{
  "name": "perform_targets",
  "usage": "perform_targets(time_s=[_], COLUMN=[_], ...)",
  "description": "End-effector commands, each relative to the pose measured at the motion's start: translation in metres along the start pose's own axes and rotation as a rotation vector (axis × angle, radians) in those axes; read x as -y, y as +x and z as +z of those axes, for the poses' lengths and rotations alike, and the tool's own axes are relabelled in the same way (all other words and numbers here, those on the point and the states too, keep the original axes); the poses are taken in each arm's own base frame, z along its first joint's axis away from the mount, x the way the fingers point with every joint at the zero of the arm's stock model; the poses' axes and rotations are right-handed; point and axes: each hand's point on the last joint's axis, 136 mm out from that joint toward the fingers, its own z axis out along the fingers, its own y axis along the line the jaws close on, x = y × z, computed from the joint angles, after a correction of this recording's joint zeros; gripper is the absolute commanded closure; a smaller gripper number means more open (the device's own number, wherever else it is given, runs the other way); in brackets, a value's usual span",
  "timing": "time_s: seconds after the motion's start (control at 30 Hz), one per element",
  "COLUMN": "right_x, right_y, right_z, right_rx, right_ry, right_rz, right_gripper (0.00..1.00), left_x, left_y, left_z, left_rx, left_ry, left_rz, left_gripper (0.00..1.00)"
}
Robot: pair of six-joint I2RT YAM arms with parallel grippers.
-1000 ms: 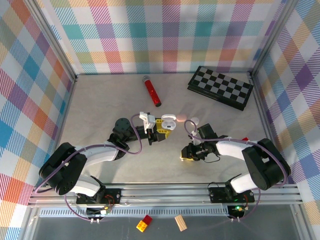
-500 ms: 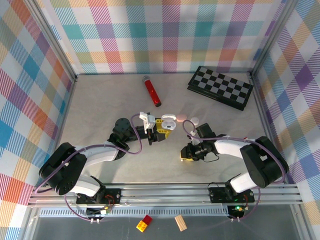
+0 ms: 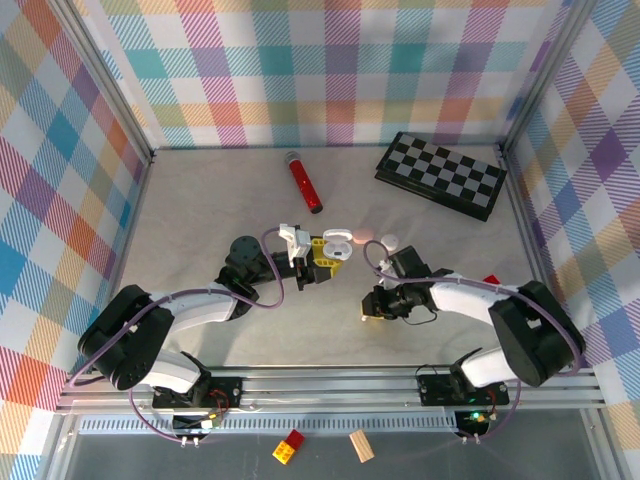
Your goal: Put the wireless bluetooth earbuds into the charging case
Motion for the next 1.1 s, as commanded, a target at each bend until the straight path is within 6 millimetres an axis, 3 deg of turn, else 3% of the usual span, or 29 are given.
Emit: perform_targets(time_s=[0.0,0.37,0.67,0.87,1.07], right_x=[0.000,0.038,0.048,0.035,-0.009], right_y=[-0.008,-0.032,-0.039,-0.046,-0.063], right_z=[-0.015,-0.075,-0.081,-0.091,-0.113], right_rx=[0.061,0.261,0.285,0.330,0.499], right_ry=[0.066,0.443,0.585,0.621,0.433], right_rz=[-0.015,0.096,0.107,0.039,-0.138], right_gripper=[0.82,0.79,0.81,0.82,0.83], left_x=[0.001,-0.006,-0.009,-0.012,-0.011], left_y=[-0.008,-0.006,-0.001,0.002,-0.001], left_z=[-0.001,0.000,0.001,0.003,0.003], left_rx=[0.025,0.019,-0.011,-0.026,-0.012], left_ry=[0.011,-0.024,-0.032,-0.043,-0.035], left_rz=[0.029,0.036,0.043,0.052,0.050], left_gripper=[0.64,0.64,0.64,0.64,0.64])
